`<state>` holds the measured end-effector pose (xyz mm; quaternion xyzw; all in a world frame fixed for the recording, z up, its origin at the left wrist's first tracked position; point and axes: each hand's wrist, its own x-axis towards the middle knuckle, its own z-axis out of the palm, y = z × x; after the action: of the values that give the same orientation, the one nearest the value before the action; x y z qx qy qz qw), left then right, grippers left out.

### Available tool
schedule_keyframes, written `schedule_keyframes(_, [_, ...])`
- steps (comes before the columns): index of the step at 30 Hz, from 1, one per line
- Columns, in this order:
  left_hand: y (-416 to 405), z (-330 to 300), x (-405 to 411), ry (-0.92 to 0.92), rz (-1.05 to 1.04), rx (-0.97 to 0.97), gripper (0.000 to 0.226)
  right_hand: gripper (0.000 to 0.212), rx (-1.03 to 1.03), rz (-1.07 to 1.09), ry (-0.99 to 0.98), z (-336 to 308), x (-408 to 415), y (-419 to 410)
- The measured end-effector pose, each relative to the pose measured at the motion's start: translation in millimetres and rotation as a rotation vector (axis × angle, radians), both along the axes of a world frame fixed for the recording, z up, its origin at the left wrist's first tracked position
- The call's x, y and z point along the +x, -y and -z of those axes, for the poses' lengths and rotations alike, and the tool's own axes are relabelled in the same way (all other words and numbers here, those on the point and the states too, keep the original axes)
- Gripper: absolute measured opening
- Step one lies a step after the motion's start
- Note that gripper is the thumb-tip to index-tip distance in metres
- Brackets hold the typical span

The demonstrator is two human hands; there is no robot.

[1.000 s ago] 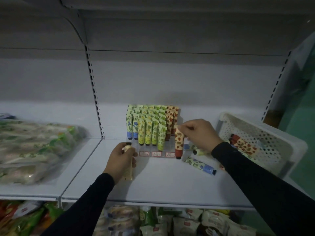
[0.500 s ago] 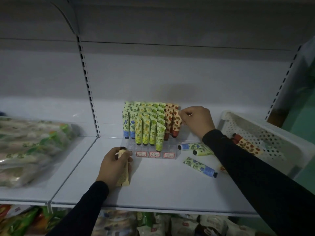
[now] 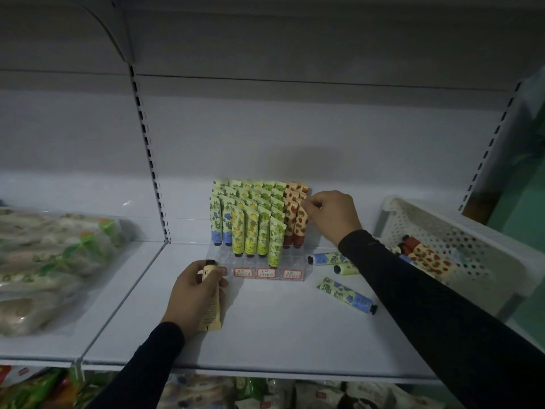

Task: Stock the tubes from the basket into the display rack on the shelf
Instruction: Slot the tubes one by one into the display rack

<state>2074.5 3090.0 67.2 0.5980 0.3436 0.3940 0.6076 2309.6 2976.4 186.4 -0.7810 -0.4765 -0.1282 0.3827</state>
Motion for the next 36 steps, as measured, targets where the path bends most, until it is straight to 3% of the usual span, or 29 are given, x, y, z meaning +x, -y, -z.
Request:
schedule_keyframes(24, [-1, 1, -1, -0.054, -0.005, 0.041, 0.008, 0.039, -0.095, 0.008, 0.076, 0, 5, -4])
schedule_keyframes(36, [18, -25, -3, 0.031, 0.060, -0.013, 0.007, 0.042, 0.087, -0.028, 0.000, 10, -18, 39])
